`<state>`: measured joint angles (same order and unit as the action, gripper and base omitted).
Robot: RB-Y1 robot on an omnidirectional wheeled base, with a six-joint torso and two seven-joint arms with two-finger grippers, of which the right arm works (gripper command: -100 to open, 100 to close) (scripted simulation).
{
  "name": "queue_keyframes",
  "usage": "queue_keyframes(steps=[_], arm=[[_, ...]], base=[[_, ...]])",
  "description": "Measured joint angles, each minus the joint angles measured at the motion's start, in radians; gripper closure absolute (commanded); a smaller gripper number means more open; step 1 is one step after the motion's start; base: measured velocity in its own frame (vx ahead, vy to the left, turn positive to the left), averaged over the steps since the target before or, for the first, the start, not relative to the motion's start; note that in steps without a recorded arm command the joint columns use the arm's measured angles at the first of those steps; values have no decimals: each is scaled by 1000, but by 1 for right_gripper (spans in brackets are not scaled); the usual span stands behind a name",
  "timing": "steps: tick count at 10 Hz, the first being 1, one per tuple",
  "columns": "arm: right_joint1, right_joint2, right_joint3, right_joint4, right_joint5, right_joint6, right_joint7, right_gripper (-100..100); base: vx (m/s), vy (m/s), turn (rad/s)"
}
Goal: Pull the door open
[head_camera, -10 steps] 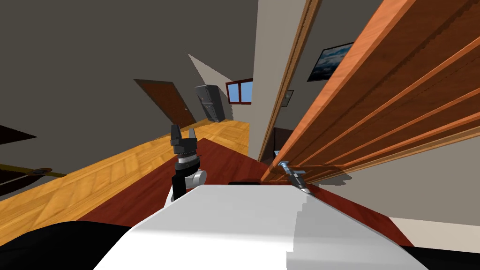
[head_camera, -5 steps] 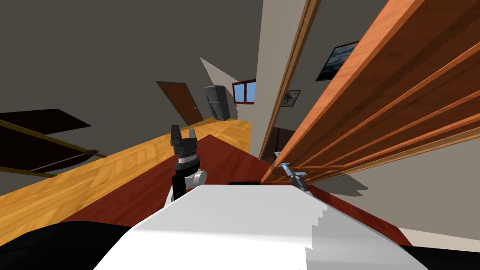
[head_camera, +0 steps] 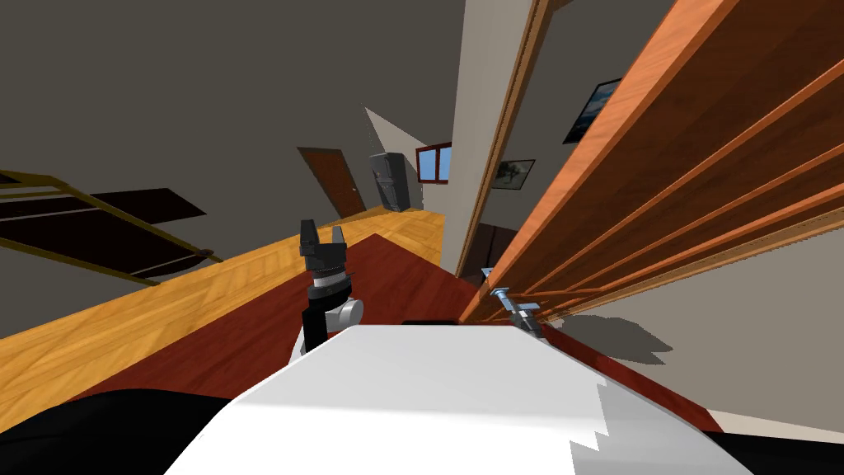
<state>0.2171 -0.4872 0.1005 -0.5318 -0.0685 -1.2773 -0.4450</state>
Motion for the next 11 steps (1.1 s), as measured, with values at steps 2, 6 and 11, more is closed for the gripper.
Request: queue_keyframes(steps=[2,6,11], arm=[[-35,8,-10,12,4,19,8,100],[-98,36,-26,43,16,56,27,100],[-170,63,-48,50,30,128,46,100]], base=[[-214,-46,138],[-202,-72,125],[-196,-61,121]])
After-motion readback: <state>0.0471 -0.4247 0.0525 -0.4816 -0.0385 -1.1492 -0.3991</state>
